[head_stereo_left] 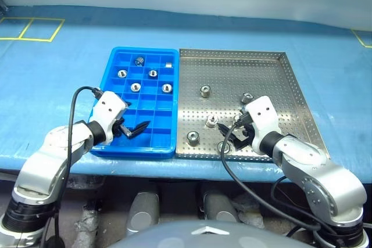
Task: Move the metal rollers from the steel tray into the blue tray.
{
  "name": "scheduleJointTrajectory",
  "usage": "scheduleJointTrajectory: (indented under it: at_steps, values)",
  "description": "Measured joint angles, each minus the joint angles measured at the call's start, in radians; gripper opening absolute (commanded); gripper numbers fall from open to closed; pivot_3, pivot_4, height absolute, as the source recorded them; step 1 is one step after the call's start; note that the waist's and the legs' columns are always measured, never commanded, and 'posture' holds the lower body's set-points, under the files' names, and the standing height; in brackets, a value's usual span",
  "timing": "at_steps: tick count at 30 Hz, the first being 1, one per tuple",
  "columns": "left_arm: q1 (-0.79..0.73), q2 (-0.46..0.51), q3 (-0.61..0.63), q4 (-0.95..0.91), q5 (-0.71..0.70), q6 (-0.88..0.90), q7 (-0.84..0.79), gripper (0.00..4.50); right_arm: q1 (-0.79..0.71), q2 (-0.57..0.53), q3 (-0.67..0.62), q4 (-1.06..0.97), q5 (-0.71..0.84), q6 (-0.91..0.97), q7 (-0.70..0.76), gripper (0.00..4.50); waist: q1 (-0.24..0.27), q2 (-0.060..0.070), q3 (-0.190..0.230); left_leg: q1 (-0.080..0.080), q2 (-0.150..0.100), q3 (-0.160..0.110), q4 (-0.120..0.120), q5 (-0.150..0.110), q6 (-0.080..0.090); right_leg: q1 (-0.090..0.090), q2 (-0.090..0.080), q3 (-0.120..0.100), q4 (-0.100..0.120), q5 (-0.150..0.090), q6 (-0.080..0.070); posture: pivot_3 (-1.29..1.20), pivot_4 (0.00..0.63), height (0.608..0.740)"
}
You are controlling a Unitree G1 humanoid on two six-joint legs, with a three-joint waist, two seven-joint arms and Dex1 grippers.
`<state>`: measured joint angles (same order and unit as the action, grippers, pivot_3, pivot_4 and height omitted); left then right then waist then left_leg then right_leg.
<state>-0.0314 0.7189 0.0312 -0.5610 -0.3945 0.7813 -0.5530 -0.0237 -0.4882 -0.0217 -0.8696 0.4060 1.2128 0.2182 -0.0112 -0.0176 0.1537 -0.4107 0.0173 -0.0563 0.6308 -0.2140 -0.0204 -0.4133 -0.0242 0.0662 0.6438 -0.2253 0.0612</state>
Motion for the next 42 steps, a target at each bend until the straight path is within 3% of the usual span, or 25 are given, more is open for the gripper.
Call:
scheduleJointTrajectory:
  at_steps: [15, 23, 31, 38, 42]
  values:
    - [-0.008, -0.01, -0.003, 0.003, 0.0, 0.003, 0.009, 4.5, -0.001, -0.006, 0.011, 0.002, -0.008, 0.034, -0.008, 4.48, 0.0, 0.0, 0.0, 0.0, 0.0, 0.0, 0.0, 0.0, 0.0, 0.0, 0.0, 0.0, 0.0, 0.0, 0.0, 0.07, 0.15, 0.74]
    - [-0.32, -0.083, -0.053, 0.156, 0.022, 0.017, 0.032, 4.5, -0.033, 0.013, 0.01, 0.013, -0.026, 0.038, -0.03, 4.48, 0.002, -0.001, 0.0, -0.002, -0.002, -0.001, 0.007, 0.0, 0.001, 0.003, 0.0, 0.0, 0.0, 0.002, 0.004, 0.07, 0.15, 0.74]
    - [-0.817, -0.254, -0.319, 0.67, 0.126, -0.076, -0.178, 4.5, -0.042, 0.047, 0.006, 0.036, -0.047, 0.037, -0.052, 4.48, 0.0, -0.002, 0.002, -0.005, -0.004, -0.002, 0.015, -0.002, 0.004, 0.003, -0.001, 0.0, 0.0, 0.004, 0.007, 0.01, 0.15, 0.74]
    - [-0.983, -0.467, -0.431, 1.163, 0.267, -0.296, -0.259, 4.5, -0.007, 0.099, 0.008, 0.016, -0.07, 0.031, -0.09, 4.48, -0.024, -0.001, 0.002, -0.007, -0.004, -0.002, 0.015, -0.004, 0.007, 0.001, 0.0, 0.001, 0.001, 0.006, 0.011, -0.09, 0.15, 0.74]
    - [-1.022, -0.542, -0.442, 1.385, 0.348, -0.419, -0.239, 4.5, 0.017, 0.134, 0.011, -0.008, -0.082, 0.028, -0.112, 4.48, -0.043, 0.0, 0.002, -0.008, -0.004, -0.001, 0.015, -0.004, 0.008, 0.0, -0.001, 0.002, 0.0, 0.006, 0.013, -0.12, 0.15, 0.74]
